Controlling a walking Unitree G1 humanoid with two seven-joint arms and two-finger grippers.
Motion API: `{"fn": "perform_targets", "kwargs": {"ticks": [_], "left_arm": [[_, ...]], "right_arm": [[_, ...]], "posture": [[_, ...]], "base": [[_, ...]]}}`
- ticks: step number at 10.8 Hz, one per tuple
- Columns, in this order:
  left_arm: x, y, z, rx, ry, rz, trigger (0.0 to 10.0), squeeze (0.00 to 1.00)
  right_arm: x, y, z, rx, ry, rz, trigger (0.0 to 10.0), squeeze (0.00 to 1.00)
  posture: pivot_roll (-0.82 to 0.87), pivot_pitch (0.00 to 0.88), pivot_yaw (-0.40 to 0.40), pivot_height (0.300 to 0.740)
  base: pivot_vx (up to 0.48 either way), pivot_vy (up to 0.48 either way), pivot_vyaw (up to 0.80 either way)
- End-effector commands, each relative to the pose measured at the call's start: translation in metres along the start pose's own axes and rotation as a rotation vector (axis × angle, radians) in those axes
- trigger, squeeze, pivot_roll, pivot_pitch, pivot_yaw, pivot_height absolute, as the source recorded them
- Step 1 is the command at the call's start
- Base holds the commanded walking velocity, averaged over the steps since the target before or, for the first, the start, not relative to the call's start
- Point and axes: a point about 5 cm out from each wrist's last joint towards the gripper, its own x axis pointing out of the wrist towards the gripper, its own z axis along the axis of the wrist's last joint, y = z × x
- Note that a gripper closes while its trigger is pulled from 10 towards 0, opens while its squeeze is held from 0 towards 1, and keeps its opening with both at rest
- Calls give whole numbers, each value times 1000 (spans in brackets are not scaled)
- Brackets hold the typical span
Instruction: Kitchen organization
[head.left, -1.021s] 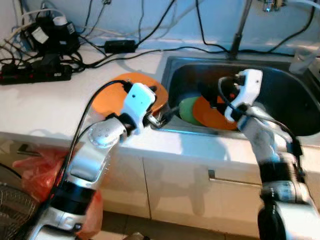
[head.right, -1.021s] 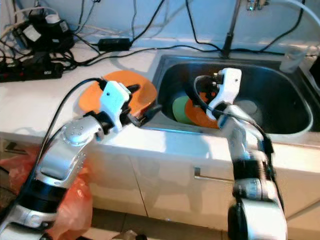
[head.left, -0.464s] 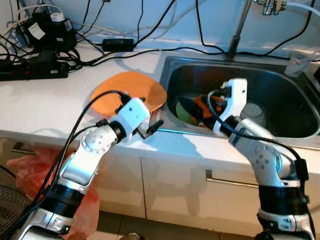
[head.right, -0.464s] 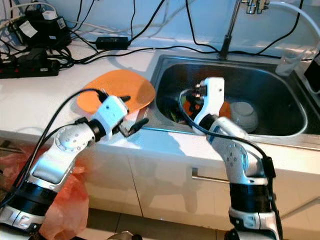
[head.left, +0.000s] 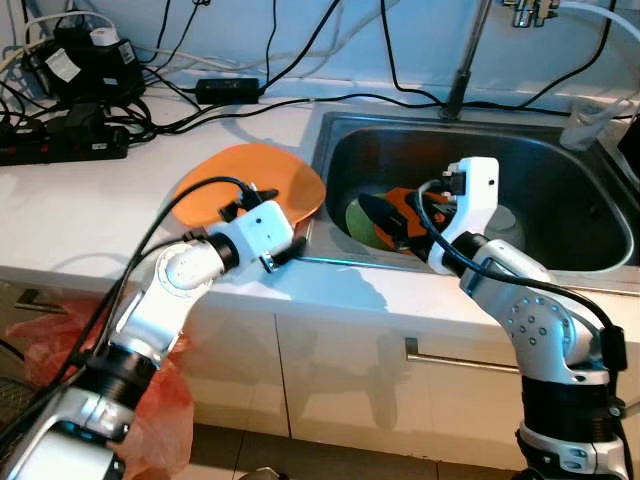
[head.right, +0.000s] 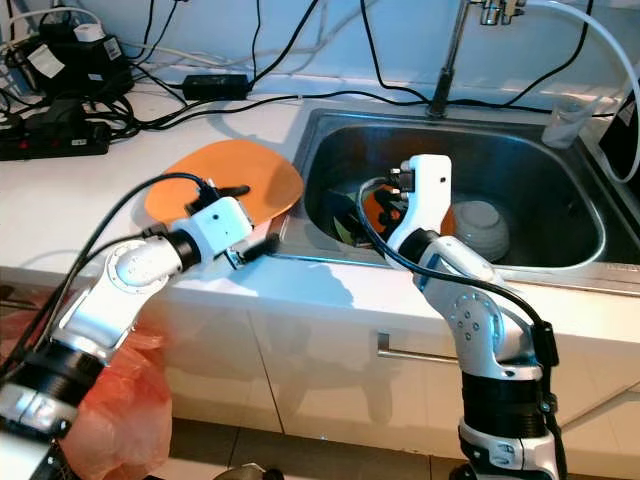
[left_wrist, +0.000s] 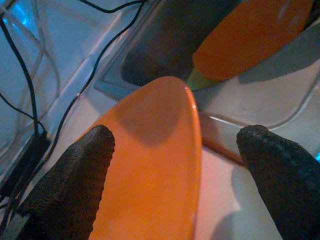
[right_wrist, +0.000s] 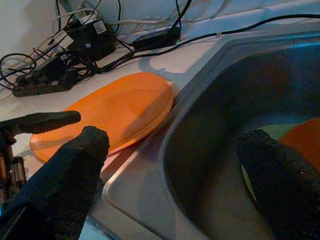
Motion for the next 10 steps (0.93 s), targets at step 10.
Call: {"fn": "perform_targets", "kwargs": {"ticks": [10], "left_arm": [[-12, 13, -53, 126, 206, -18, 10000, 0]], "right_arm": [[-3, 1, 11, -22, -18, -10, 10000, 949]], "posture": [[-23, 0, 16, 740]], "base": [[0, 0, 0]]}}
